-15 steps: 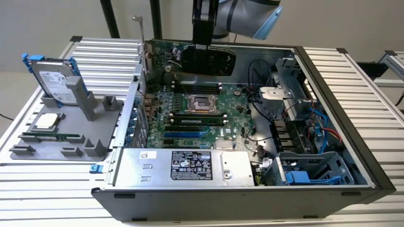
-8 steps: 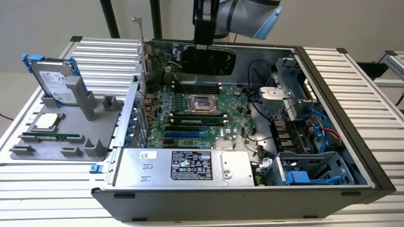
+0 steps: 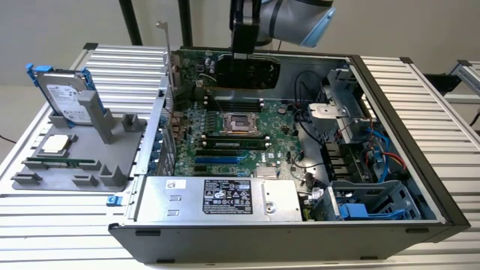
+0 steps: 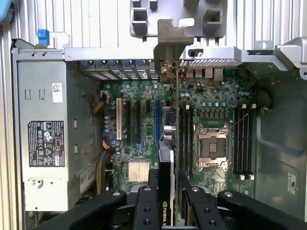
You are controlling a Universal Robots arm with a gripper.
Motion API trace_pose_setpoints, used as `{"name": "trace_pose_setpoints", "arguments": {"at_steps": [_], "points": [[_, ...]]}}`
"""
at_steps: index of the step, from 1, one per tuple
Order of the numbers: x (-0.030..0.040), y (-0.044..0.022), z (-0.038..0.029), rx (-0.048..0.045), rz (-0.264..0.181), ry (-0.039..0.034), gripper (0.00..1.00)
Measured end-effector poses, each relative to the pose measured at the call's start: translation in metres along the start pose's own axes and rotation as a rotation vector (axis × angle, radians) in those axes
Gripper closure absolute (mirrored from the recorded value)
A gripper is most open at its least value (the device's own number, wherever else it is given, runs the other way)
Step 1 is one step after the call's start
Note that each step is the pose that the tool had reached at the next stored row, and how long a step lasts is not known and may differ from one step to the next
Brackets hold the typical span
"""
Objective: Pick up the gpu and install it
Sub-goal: 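Insert the gpu into the slot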
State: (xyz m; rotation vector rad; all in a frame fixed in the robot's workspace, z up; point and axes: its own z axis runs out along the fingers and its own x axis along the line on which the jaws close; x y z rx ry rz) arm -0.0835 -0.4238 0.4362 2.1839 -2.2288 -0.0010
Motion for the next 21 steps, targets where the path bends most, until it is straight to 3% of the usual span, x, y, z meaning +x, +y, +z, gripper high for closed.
{"name": "trace_pose_setpoints", "arguments": {"at_steps": [14,21], "points": [[0.0,0.0,0.0,0.001,-0.067,0.001,1.0],[-0.0002,-0.0007,0.0006,0.0011,-0.07,0.001,1.0]]}}
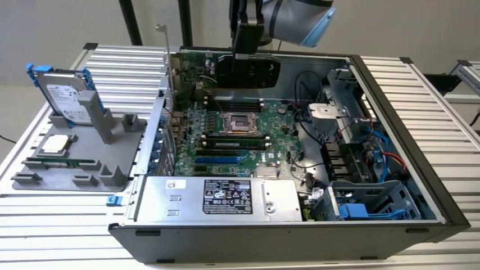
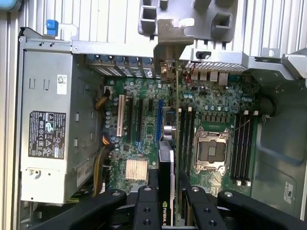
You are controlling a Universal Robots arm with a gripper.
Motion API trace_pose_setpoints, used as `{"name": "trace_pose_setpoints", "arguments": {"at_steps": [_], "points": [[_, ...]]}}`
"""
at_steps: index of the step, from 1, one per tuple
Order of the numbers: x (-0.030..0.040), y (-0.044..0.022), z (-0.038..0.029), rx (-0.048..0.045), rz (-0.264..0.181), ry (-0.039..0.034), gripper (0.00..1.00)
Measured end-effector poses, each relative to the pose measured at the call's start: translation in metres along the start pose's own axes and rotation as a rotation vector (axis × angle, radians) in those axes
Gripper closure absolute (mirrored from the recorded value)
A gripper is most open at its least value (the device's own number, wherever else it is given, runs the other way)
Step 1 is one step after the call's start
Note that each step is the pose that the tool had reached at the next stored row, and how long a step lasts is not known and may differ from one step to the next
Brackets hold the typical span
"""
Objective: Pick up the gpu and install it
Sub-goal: 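Insert the gpu into the slot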
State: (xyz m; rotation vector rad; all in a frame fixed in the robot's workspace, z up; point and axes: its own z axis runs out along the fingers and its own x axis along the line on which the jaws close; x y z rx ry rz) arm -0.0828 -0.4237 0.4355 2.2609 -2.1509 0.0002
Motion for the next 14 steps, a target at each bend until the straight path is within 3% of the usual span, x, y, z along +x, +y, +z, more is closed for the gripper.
{"name": "trace_pose_setpoints", "arguments": {"at_steps": [14], "points": [[0.0008,-0.0158,0.0043,-0.0003,0.011,0.0,1.0]]}}
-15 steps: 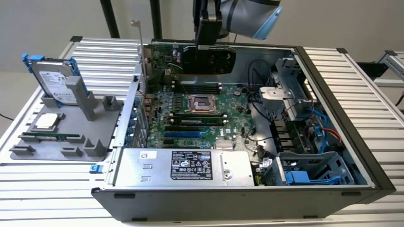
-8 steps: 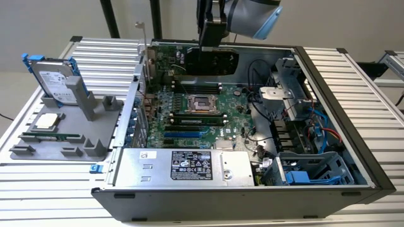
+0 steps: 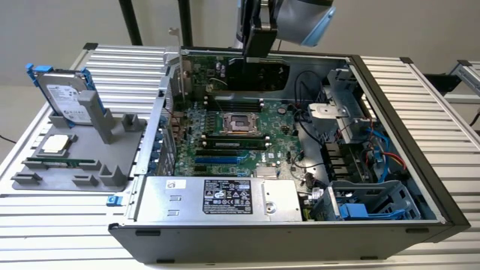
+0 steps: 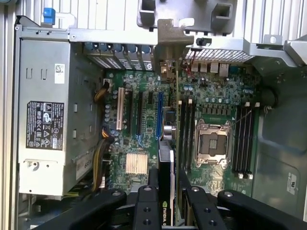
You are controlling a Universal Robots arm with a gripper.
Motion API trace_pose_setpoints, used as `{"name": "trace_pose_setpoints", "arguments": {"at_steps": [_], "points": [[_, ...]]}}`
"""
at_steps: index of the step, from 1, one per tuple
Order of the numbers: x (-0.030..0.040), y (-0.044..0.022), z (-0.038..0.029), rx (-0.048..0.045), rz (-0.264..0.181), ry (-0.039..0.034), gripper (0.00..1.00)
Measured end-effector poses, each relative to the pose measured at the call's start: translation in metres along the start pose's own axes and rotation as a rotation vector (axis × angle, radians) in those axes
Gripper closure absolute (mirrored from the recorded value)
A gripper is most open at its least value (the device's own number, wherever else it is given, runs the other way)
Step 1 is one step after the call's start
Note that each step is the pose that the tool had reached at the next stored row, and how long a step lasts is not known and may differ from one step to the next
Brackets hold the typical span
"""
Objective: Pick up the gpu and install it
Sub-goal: 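Insert the gpu into the slot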
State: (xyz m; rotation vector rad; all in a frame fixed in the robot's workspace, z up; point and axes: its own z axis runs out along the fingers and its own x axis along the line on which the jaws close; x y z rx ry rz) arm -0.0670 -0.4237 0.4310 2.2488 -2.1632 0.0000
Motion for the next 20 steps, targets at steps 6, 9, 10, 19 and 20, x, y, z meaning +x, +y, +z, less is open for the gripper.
{"name": "trace_pose_setpoints", "arguments": {"at_steps": [6,9,10,19,20], "points": [[0.0001,-0.0028,0.0006,-0.0001,0.002,0.0001,1.0],[0.0001,-0.003,0.0009,0.0,0.002,0.0,1.0],[0.0001,-0.0031,0.0011,0.0,0.002,-0.0001,1.0],[0.0003,-0.0088,0.0028,0.0,0.002,-0.0001,1.0],[0.0003,-0.0097,0.003,0.0,0.002,-0.0001,1.0]]}}
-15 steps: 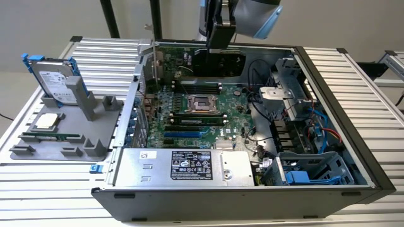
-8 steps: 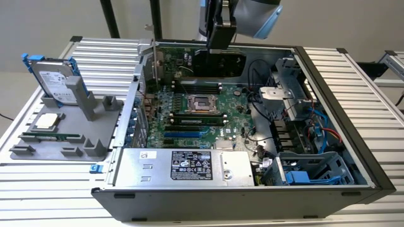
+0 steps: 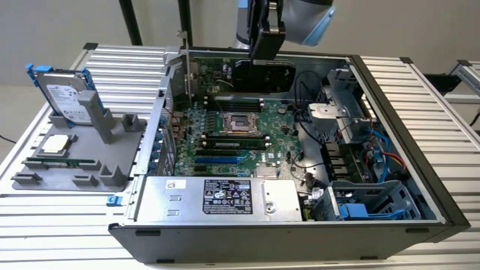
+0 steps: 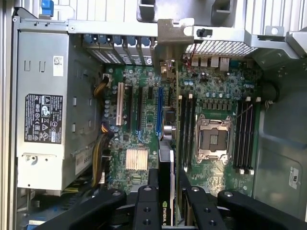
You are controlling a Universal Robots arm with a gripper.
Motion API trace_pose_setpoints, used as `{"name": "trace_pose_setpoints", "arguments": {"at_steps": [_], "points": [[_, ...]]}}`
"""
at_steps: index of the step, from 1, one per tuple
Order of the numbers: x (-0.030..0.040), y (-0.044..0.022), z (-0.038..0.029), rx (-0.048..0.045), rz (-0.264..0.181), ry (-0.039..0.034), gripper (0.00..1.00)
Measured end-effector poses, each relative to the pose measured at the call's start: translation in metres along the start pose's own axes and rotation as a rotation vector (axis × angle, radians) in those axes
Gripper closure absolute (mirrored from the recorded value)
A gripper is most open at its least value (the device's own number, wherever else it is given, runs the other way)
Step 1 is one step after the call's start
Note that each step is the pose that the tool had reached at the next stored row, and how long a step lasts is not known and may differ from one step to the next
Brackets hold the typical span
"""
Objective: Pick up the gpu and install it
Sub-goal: 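Insert the gpu into the slot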
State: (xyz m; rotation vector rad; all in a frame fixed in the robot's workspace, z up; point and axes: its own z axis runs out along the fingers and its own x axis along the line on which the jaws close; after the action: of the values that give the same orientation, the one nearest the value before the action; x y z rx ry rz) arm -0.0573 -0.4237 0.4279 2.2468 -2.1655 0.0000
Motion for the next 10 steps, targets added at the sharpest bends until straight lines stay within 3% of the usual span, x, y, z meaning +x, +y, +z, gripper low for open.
{"name": "trace_pose_setpoints", "arguments": {"at_steps": [10], "points": [[0.0003,-0.0097,0.0025,0.0,0.0,0.0,1.0]]}}
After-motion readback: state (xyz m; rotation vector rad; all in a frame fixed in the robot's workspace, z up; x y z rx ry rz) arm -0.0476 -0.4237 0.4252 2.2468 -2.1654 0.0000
